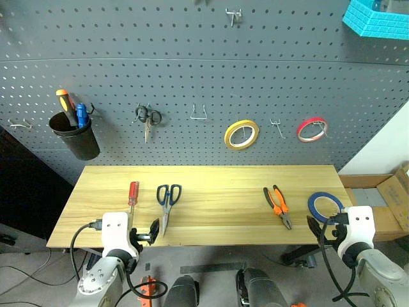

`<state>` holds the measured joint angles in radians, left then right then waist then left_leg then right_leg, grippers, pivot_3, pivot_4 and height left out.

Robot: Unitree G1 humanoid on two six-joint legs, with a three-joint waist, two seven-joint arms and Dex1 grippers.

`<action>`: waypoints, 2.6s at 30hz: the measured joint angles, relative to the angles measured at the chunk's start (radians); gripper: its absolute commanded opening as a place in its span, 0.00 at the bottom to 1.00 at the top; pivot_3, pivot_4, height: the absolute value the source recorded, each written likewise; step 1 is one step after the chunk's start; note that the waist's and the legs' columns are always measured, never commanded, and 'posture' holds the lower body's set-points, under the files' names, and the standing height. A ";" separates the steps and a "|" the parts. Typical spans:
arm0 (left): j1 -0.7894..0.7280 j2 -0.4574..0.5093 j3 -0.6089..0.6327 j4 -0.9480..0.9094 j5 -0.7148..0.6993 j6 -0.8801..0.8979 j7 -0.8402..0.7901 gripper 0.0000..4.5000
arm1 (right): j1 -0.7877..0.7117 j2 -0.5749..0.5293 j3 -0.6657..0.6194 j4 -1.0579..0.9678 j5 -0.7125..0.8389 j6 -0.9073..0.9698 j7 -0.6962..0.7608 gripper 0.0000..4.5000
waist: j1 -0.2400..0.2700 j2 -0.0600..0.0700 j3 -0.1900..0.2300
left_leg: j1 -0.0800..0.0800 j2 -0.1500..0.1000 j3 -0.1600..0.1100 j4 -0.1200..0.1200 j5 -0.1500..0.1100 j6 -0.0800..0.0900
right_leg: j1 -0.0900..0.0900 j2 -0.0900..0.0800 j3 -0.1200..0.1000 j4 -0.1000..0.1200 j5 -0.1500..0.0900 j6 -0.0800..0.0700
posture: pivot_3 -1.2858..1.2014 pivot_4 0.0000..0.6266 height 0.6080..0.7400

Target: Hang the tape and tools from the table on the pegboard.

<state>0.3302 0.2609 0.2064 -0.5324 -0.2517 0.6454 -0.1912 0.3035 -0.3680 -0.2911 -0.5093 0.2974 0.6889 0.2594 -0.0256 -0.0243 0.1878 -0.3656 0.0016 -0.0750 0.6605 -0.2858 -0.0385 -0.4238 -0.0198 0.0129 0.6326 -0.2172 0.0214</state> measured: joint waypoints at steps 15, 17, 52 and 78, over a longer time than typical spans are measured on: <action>-0.627 0.119 -0.503 0.510 0.121 -0.340 -0.524 1.00 | -0.311 -0.169 0.090 0.403 -0.001 -0.027 0.241 1.00 | -0.007 0.005 0.031 | -0.002 -0.007 0.005 0.000 -0.003 0.007 | 0.001 0.001 0.003 -0.003 0.005 0.011 | 0.48 0.41 1.00; -0.687 0.077 -0.553 0.602 0.130 -0.398 -0.584 1.00 | -0.335 -0.188 0.090 0.465 -0.004 -0.034 0.259 1.00 | -0.010 0.005 0.039 | -0.002 -0.007 0.006 0.000 -0.005 0.010 | 0.001 0.001 0.004 -0.003 0.004 0.010 | 0.48 0.42 1.00; -1.133 -0.286 -0.592 1.322 0.248 -0.806 -0.812 1.00 | -0.765 -0.240 0.128 1.238 -0.090 -0.249 0.400 0.24 | -0.057 -0.005 0.144 | -0.009 -0.008 0.010 0.005 -0.007 0.014 | -0.005 -0.003 0.010 -0.003 0.010 0.016 | 0.48 0.56 1.00; -0.504 0.006 -0.427 0.250 0.022 -0.166 -0.693 1.00 | -0.089 -0.138 0.338 0.164 -0.588 -0.690 0.005 0.08 | -0.076 0.005 0.083 | -0.010 -0.008 0.026 0.015 -0.002 0.007 | -0.018 -0.002 0.030 0.012 0.011 0.031 | 0.46 0.26 1.00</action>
<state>-0.1734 0.2671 -0.2202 -0.2825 -0.2292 0.4794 -0.8838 0.2149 -0.5063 0.0473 -0.3451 -0.2907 -0.0009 0.2640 -0.1017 -0.0195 0.2706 -0.3756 -0.0060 -0.0490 0.6756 -0.2882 -0.0320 -0.4414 -0.0214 0.0430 0.6445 -0.2058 0.0528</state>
